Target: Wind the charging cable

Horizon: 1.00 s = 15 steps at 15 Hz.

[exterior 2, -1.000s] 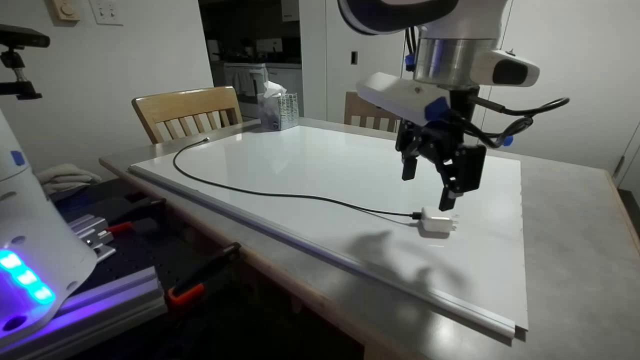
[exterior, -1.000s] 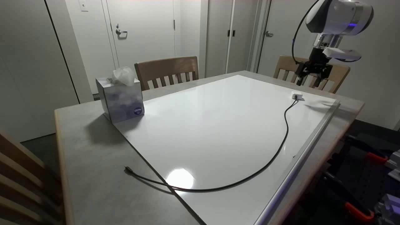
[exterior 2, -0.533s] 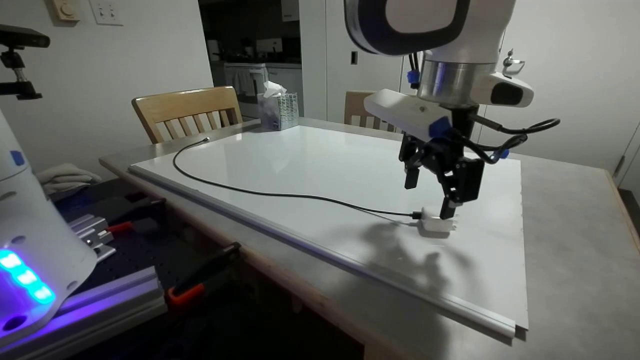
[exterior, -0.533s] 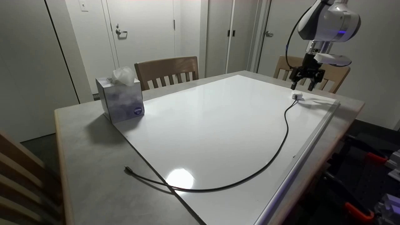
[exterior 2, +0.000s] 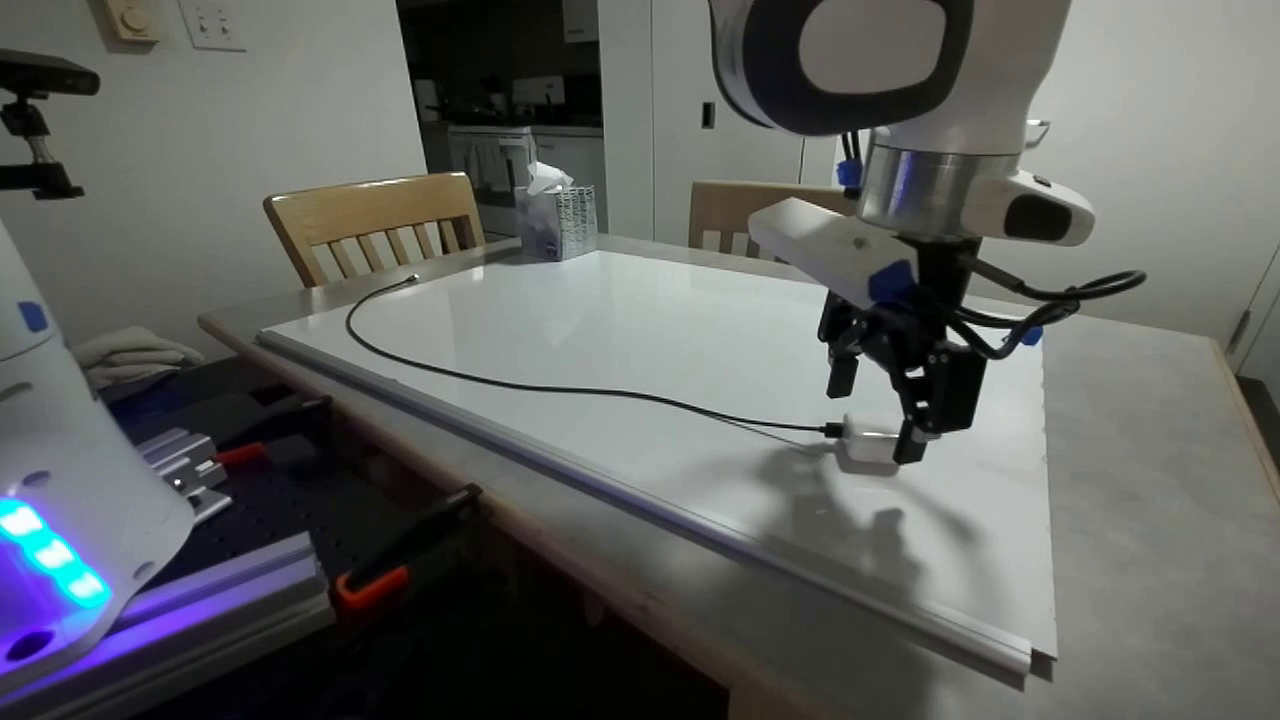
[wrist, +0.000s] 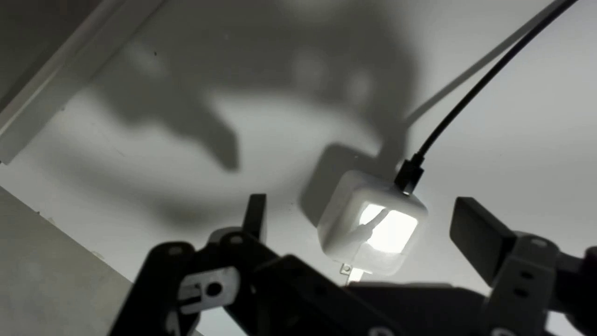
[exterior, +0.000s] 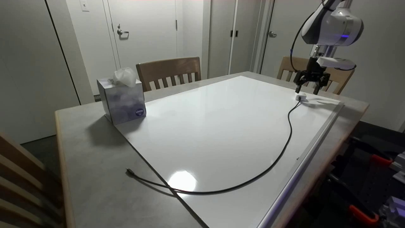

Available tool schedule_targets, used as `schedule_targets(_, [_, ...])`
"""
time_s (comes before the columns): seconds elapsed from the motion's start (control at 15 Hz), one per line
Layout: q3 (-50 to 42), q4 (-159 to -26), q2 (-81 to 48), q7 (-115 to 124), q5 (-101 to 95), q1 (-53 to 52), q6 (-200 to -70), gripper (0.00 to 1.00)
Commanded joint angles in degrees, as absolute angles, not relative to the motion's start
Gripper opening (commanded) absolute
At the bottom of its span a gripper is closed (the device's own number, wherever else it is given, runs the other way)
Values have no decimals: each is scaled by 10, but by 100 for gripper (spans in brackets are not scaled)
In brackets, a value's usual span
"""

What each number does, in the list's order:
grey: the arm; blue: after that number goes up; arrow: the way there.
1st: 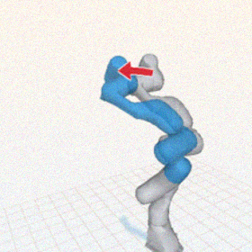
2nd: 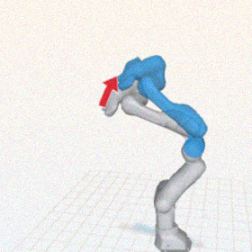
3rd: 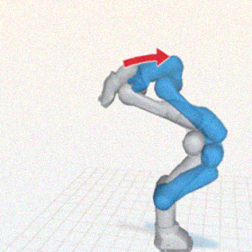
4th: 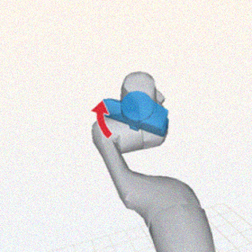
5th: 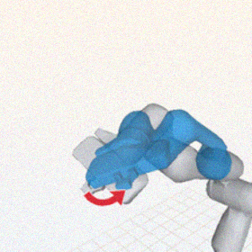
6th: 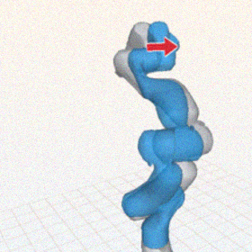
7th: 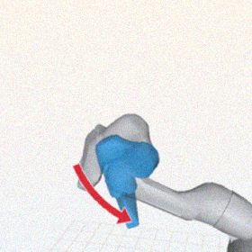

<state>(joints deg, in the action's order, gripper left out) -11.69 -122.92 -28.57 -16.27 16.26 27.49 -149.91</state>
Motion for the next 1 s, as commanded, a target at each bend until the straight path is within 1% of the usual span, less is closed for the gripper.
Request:
schedule_targets(0.0, [-104,-1200,-305,-156,165,292,-1481,100])
schedule_targets(0.33, [-99,-1193,-311,-156,167,294,-1479,98])
schedule_targets(0.53, [-88,-1186,-320,-164,170,297,-1472,100])
schedule_targets(0.67, [-83,-1182,-325,-164,170,296,-1466,98])
schedule_targets(0.73, [-82,-1182,-326,-164,170,296,-1464,86])
schedule_targets(0.8, [-81,-1181,-327,-164,170,296,-1464,73])
schedule_targets(0.87, [-80,-1181,-327,-164,170,296,-1464,68])
schedule_targets(0.93, [-80,-1181,-328,-163,169,296,-1464,62])
